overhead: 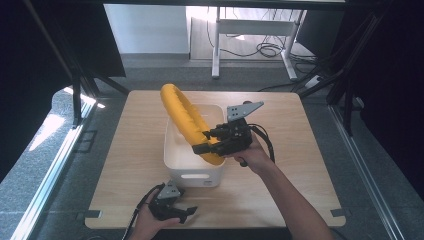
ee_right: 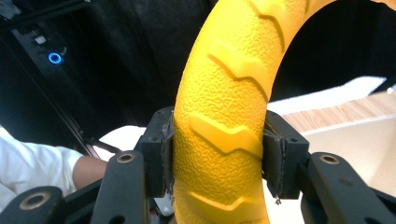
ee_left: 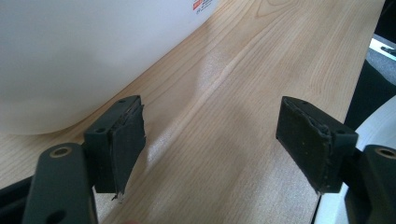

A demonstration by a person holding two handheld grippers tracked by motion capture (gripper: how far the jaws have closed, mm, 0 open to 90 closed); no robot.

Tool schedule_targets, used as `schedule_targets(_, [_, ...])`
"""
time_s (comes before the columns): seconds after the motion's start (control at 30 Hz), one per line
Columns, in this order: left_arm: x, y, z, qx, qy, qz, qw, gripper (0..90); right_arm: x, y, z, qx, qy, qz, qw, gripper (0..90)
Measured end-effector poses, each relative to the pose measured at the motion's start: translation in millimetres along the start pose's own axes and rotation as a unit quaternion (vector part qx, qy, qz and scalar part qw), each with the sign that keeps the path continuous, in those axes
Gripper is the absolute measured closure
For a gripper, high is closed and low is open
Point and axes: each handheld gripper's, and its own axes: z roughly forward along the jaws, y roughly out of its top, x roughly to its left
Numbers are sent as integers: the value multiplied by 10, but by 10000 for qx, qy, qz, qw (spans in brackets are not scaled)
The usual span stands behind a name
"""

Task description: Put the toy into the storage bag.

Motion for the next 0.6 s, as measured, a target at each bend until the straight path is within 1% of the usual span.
schedule_targets(0.1, [0,-1,2,8,-2,-3,10000,238,-44,-53,21,67,8,104,9999,510])
schedule_targets(0.17, [-4,-1,5,-7,-10,-27,10000,238,-65,-84,33,149,-128,47,9998,503])
schedule_targets(0.2, [-3,-1,5,5,-19,-16,10000,238,-87,-97,33,183,-173,72,9997,501])
schedule_targets(0.23, [-3,-1,5,15,-33,-10,10000,238,-112,-113,32,229,-152,136,9995,497])
schedule_targets(0.27, [-3,-1,6,16,-41,-10,10000,238,-133,-131,30,236,-183,170,9994,492])
schedule_targets(0.37, [-2,-1,8,19,-41,-11,10000,238,-161,-177,5,323,-416,54,9986,476])
schedule_targets(0.4, [-2,-1,8,19,-41,-11,10000,238,-161,-177,5,323,-416,54,9986,476])
schedule_targets(0.43, [-5,-1,10,29,-41,-10,10000,238,-173,-204,-35,222,-451,55,9987,469])
schedule_targets(0.47, [-7,0,12,35,-42,-8,10000,238,-175,-211,-49,184,-448,63,9988,465])
schedule_targets(0.53, [-10,1,13,43,-42,-4,10000,238,-173,-221,-62,156,-464,25,9988,462])
schedule_targets(0.57, [-13,1,17,49,-52,-3,10000,237,-156,-233,-80,147,-549,-80,9983,450])
schedule_targets(0.6, [-13,1,17,49,-52,-3,10000,237,-150,-234,-83,160,-573,-114,9982,442])
